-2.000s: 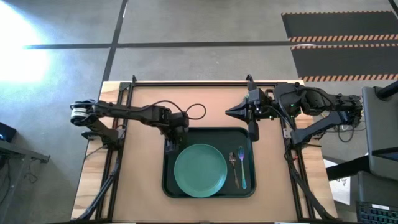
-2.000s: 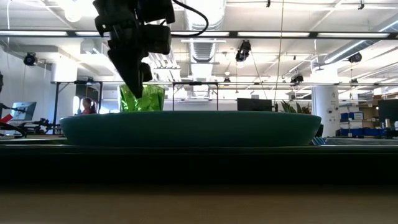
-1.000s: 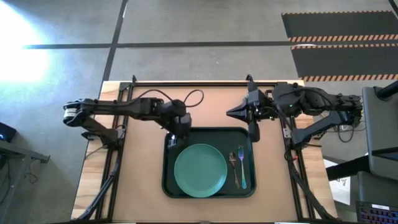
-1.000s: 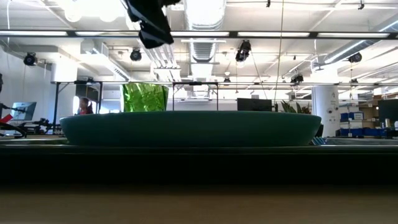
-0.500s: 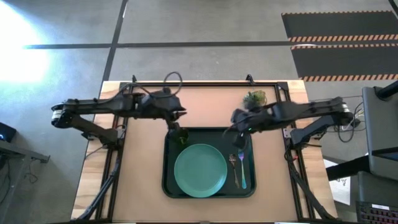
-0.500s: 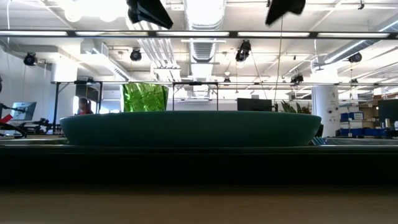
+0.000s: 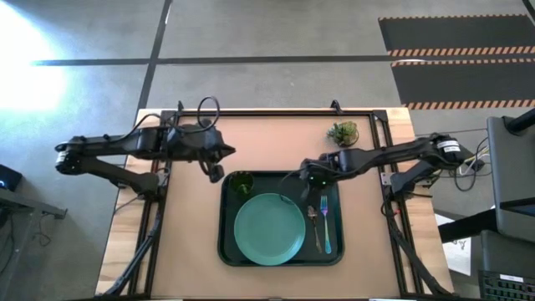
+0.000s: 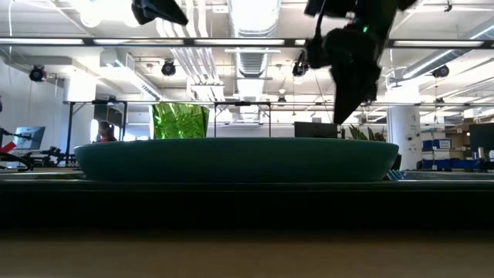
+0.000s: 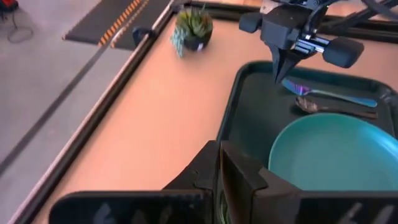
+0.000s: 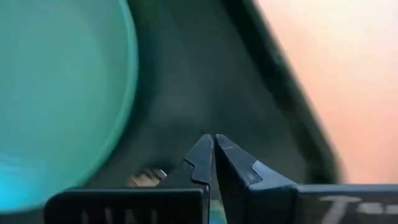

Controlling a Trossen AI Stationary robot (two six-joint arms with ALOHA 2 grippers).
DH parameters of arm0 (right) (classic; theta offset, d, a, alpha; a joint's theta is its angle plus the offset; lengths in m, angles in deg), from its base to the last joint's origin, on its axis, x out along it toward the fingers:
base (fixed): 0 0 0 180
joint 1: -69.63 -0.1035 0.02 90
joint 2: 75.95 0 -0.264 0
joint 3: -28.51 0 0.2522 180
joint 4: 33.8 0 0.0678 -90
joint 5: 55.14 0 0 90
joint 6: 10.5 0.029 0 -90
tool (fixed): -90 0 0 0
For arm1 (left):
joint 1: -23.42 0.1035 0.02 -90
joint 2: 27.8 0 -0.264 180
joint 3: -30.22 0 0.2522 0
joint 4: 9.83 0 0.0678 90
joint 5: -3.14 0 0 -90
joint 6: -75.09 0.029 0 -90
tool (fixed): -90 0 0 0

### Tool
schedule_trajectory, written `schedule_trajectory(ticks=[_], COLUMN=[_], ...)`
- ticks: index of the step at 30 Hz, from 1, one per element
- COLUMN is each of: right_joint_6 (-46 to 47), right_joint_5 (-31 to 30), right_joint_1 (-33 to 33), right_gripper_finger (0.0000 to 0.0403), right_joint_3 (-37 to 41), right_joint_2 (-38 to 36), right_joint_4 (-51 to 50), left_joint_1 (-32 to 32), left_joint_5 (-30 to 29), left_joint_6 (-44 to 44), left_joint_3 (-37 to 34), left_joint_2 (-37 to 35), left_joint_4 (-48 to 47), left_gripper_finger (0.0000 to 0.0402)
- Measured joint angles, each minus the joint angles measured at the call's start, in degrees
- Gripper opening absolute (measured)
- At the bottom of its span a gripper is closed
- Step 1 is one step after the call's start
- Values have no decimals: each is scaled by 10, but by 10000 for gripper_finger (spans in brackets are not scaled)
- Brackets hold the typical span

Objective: Pick and place plate/cup/fork/spoon on tray
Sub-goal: Move the black tray to the center of the table

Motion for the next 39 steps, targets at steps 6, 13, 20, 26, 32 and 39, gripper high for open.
schedule_trajectory(ticks=[6,13,20,26,32,39], right_joint_6=[21,64,89,84,59,25], right_joint_5=[59,89,76,4,-52,-47], right_joint_1=[26,36,37,46,72,108], right_gripper_finger=[9,9,9,8,8,8], right_joint_3=[85,156,199,217,217,217], right_joint_2=[0,-1,-1,-1,-1,-1], right_joint_4=[184,266,264,264,265,268], left_joint_1=[0,0,0,0,0,0], left_joint_5=[0,0,0,0,0,0], left_joint_6=[-40,-71,-68,-68,-68,-68], left_joint_3=[-59,-102,-102,-102,-102,-102], left_joint_2=[-26,-40,-40,-41,-41,-41], left_joint_4=[0,0,1,1,1,1], left_gripper_finger=[0,0,0,0,0,0])
